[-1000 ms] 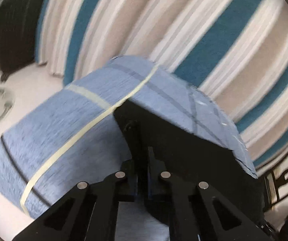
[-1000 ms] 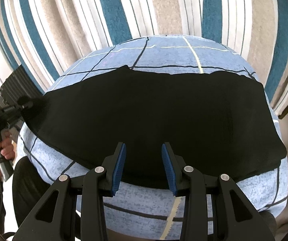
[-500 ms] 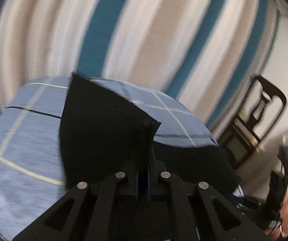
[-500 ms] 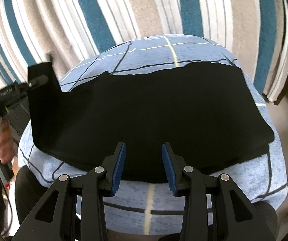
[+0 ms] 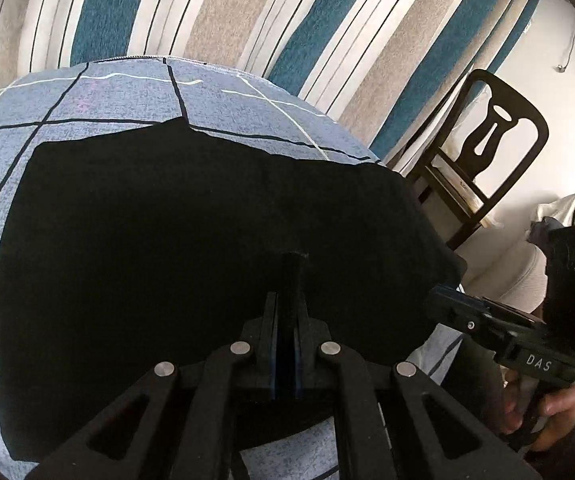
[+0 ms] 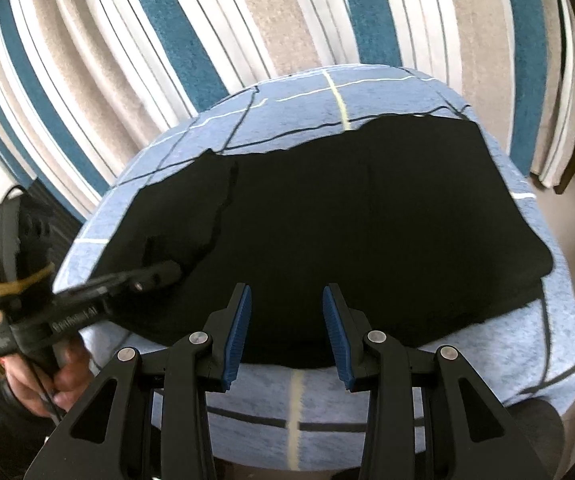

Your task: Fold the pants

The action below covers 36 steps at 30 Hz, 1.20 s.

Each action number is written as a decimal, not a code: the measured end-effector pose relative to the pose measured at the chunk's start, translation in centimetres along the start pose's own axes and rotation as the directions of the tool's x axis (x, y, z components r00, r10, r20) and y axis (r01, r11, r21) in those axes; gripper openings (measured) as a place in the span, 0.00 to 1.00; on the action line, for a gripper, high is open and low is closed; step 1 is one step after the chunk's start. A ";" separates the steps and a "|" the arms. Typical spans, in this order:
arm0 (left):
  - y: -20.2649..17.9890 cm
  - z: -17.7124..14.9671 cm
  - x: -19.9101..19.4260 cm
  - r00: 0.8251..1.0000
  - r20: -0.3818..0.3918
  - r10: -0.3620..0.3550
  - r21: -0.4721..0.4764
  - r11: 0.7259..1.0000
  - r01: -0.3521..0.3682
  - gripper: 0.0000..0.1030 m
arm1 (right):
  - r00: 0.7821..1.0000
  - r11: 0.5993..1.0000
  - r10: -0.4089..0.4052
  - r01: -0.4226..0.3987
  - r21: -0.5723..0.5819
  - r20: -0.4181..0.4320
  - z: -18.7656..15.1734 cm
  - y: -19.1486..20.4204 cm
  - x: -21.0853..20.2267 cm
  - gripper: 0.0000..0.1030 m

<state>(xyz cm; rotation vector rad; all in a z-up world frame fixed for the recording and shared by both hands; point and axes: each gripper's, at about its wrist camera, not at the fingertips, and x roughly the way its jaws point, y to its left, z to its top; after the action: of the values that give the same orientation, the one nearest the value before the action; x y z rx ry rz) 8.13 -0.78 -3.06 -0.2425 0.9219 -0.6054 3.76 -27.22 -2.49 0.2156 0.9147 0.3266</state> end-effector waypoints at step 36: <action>8.4 -2.9 -8.6 0.958 0.127 0.258 -0.188 0.954 -0.232 0.22 | 0.961 0.962 0.266 -0.261 0.073 -0.069 3.8 3.8 7.6 0.03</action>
<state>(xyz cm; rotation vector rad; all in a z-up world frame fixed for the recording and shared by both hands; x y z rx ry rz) 5.16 11.22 -2.72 -0.3177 0.8424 -0.2732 10.41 -21.02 -4.66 0.3872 0.9762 0.5571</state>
